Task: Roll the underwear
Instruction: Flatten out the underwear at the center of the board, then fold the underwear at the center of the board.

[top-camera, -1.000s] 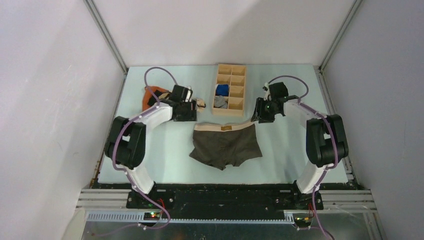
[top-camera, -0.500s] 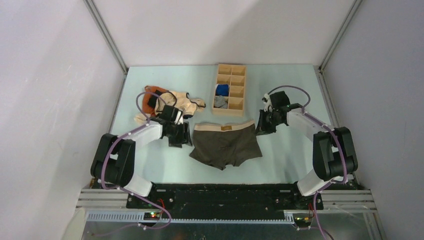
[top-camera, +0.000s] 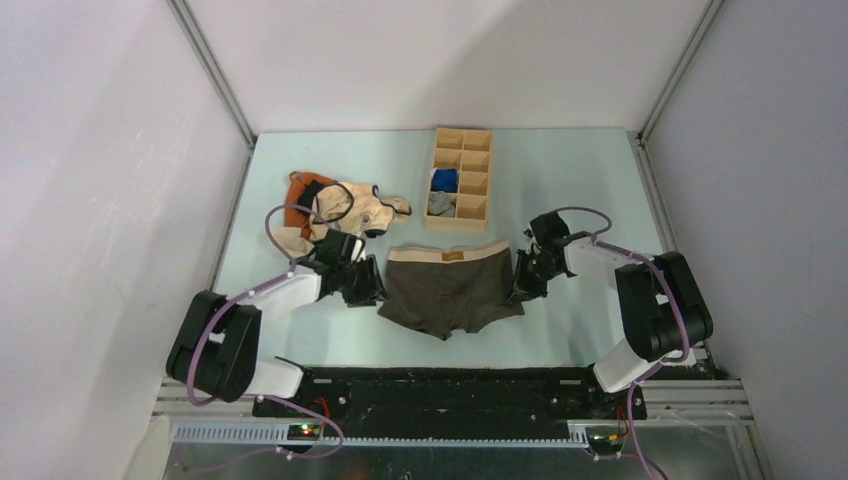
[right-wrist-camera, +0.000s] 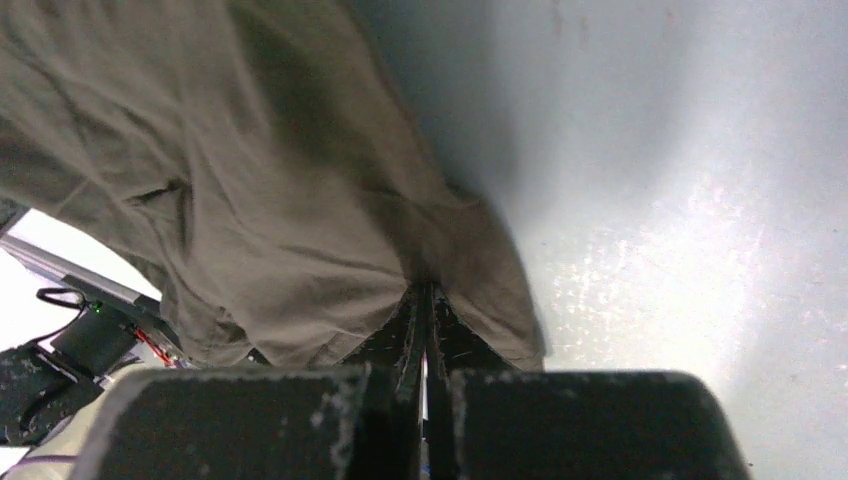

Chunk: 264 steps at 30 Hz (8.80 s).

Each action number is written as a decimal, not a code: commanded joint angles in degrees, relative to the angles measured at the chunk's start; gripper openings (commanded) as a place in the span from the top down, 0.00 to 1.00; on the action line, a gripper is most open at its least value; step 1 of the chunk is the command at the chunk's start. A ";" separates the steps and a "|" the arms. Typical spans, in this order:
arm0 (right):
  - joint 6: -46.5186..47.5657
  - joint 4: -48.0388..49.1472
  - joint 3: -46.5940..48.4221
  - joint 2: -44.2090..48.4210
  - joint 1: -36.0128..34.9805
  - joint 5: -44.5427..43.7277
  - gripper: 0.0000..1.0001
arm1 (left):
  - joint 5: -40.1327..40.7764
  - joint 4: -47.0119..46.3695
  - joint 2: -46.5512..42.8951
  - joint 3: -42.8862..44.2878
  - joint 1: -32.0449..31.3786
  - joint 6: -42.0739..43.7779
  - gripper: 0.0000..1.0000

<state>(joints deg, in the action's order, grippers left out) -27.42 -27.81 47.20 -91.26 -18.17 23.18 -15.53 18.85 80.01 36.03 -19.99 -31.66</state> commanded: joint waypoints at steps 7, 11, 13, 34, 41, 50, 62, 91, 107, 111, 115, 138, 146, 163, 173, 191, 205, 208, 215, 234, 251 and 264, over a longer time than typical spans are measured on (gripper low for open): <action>-10.06 0.07 -5.44 -0.29 2.00 -6.91 1.00 | 6.56 7.32 -1.61 -10.85 -2.27 -5.39 0.85; -13.78 -3.89 -5.96 1.41 2.46 -10.19 0.99 | 9.54 14.34 -2.05 -9.86 -4.05 -8.68 1.00; -15.00 -7.56 -5.73 2.80 2.46 -12.76 1.00 | 11.16 17.49 -3.15 -9.07 -4.65 -9.76 1.00; 5.43 -0.76 6.79 9.17 7.89 5.58 0.66 | 9.36 16.29 -9.52 13.84 -2.90 5.22 0.23; 9.38 6.02 15.83 -1.92 4.00 8.28 0.88 | 13.55 5.21 3.41 19.19 2.82 12.67 0.50; 6.27 9.94 16.77 -9.89 2.09 1.72 1.00 | 5.43 1.16 16.39 23.57 4.60 16.56 0.54; 4.49 9.67 18.39 -15.06 0.84 -1.24 1.00 | 2.69 3.22 16.71 22.08 5.21 14.76 0.37; 6.82 9.10 20.35 -18.08 2.18 -13.26 1.00 | -5.36 -1.40 21.93 23.68 3.67 16.91 0.61; 35.35 12.51 20.80 -0.16 -9.06 3.73 0.88 | -0.31 -0.10 20.93 25.63 2.77 14.62 1.00; 49.05 17.59 17.09 3.69 -19.57 12.65 0.59 | -1.80 2.13 20.29 26.28 2.93 12.93 1.00; 59.65 18.77 17.47 -0.43 -31.50 12.46 0.56 | -3.94 1.07 20.19 25.05 3.02 10.15 1.00; 64.46 31.86 24.46 -21.90 -50.81 -1.10 0.55 | -4.45 -1.15 16.00 22.07 5.20 8.52 1.00; 66.31 26.65 26.34 -23.98 -50.72 0.20 0.59 | -4.40 -0.43 16.11 22.59 5.31 8.63 1.00; 62.90 22.30 32.09 -29.09 -50.72 3.30 0.93 | -4.08 2.05 16.46 25.24 6.90 9.16 1.00; 53.72 30.75 32.65 -21.31 -47.71 5.90 1.00 | -5.78 5.98 12.21 29.35 9.43 9.36 1.00; 39.87 28.13 19.34 0.30 -40.28 5.33 1.00 | -10.25 3.39 15.77 40.40 1.89 1.17 1.00; 36.87 25.53 6.16 7.11 -30.43 5.41 1.00 | 3.10 8.53 24.13 49.53 -8.34 1.13 1.00; 36.90 24.21 4.51 8.27 -29.24 5.63 1.00 | 5.46 9.40 26.08 51.53 -9.95 0.97 1.00; 36.28 21.46 -0.24 12.36 -26.59 5.95 1.00 | 9.84 10.47 27.41 53.20 -13.27 0.32 1.00; 28.14 15.15 -3.78 14.38 -17.29 8.46 1.00 | 13.69 10.57 31.98 57.00 -16.81 1.60 1.00; 24.04 11.73 -3.78 12.48 -13.69 9.72 1.00 | 10.45 9.81 33.54 59.01 -17.54 2.60 1.00; 20.43 11.16 -4.12 8.64 -13.47 7.00 1.00 | 10.75 9.47 38.77 61.01 -20.68 1.80 1.00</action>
<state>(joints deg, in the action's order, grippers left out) -5.08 -16.03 43.38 -81.62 -31.88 31.24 -5.10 29.74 117.91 92.99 -39.83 -30.00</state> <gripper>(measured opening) 0.009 0.005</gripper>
